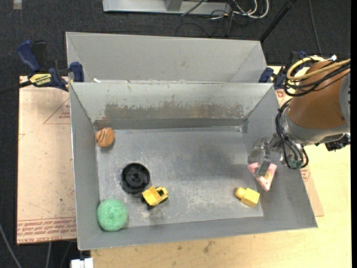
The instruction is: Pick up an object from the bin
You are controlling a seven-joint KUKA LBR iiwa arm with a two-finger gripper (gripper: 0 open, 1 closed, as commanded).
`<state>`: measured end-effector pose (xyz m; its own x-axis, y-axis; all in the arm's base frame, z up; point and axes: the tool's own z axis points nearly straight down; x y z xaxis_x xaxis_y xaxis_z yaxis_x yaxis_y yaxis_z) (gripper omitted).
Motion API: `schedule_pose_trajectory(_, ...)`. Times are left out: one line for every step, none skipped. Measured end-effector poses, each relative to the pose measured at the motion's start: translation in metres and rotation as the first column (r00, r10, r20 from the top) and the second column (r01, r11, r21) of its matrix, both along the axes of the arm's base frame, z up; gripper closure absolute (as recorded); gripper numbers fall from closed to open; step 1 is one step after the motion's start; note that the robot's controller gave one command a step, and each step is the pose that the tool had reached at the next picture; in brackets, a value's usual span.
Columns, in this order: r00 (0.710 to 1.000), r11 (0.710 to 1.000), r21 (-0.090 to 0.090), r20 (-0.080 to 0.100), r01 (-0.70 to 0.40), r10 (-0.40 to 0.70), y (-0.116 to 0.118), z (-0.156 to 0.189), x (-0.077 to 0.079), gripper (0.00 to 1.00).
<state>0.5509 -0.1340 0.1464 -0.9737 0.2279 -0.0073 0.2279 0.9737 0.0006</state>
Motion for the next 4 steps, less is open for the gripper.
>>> schedule_pose_trajectory(0.988, 0.988, 0.001, -0.005, -0.154, 0.154, 0.03, 0.032, 0.036, 1.0)
schedule_pose_trajectory(0.995, 0.995, 0.001, -0.006, 0.099, -0.099, 0.016, 0.046, 0.028, 1.0)
schedule_pose_trajectory(0.995, 0.995, 0.001, -0.006, 0.098, -0.098, 0.016, 0.046, 0.029, 1.0)
schedule_pose_trajectory(0.995, 0.995, 0.001, -0.006, 0.097, -0.097, 0.017, 0.046, 0.029, 1.0)
